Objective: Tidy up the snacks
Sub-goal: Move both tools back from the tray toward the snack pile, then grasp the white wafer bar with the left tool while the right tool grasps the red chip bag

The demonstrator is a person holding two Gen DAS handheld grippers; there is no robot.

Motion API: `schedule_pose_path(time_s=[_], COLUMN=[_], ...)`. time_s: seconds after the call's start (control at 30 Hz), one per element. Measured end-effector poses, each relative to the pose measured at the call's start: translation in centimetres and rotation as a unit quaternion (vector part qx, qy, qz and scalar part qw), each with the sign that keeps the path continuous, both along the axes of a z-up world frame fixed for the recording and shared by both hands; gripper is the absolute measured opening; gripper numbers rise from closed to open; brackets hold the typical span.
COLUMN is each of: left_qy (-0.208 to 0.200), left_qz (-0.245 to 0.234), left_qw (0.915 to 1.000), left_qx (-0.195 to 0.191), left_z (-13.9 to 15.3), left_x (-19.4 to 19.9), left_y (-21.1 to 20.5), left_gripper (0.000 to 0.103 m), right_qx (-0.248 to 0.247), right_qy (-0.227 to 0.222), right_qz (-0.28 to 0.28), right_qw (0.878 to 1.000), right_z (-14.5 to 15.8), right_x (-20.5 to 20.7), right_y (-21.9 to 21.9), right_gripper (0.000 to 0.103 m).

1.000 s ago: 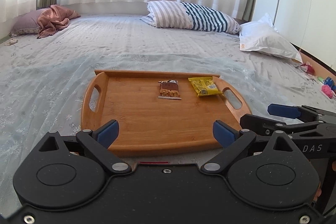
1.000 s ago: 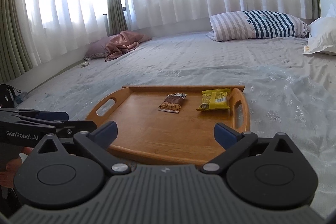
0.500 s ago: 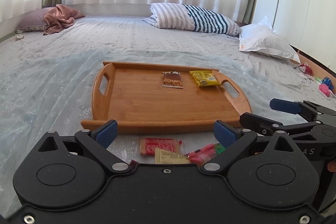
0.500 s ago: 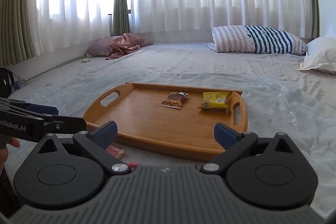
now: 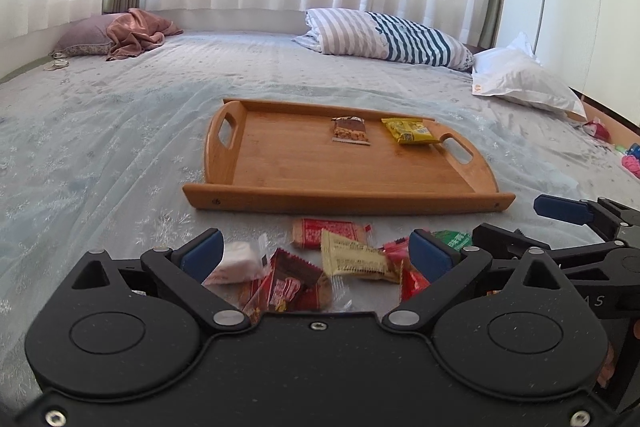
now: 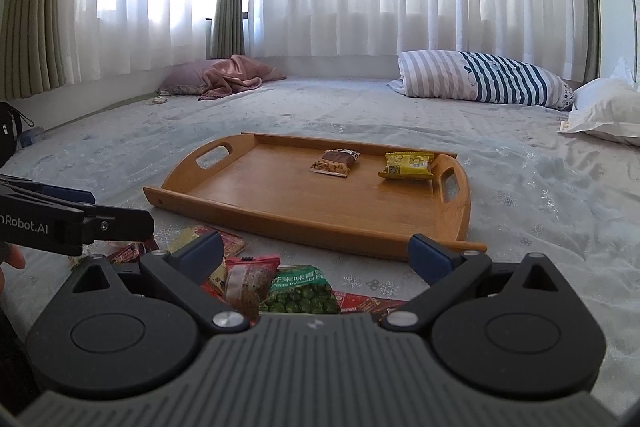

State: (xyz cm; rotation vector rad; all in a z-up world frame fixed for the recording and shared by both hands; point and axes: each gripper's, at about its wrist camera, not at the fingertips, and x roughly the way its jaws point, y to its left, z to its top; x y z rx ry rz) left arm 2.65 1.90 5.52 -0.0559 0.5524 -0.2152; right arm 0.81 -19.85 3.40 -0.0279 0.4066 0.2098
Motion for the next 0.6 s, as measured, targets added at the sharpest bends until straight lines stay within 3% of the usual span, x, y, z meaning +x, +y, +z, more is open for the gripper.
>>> schedule_pose_path(time_s=[0.33, 0.6], left_qy=[0.006, 0.009], left_qz=[0.019, 0.016], left_qw=[0.9991, 0.9970], left_qx=[0.038, 0.075], left_z=[-2.6, -3.1], left_x=[-1.1, -1.6], left_y=[0.6, 0.6], left_gripper=[0.095, 0.060], right_qx=[-0.023, -0.053], right_qy=[-0.007, -0.044], right_qz=[-0.016, 0.028], right_qw=[1.000, 0.997], right_z=[-2.3, -3.0], right_x=[-2.6, -4.7], right_y=[1.2, 3.5], right_gripper=[0.103, 0.103])
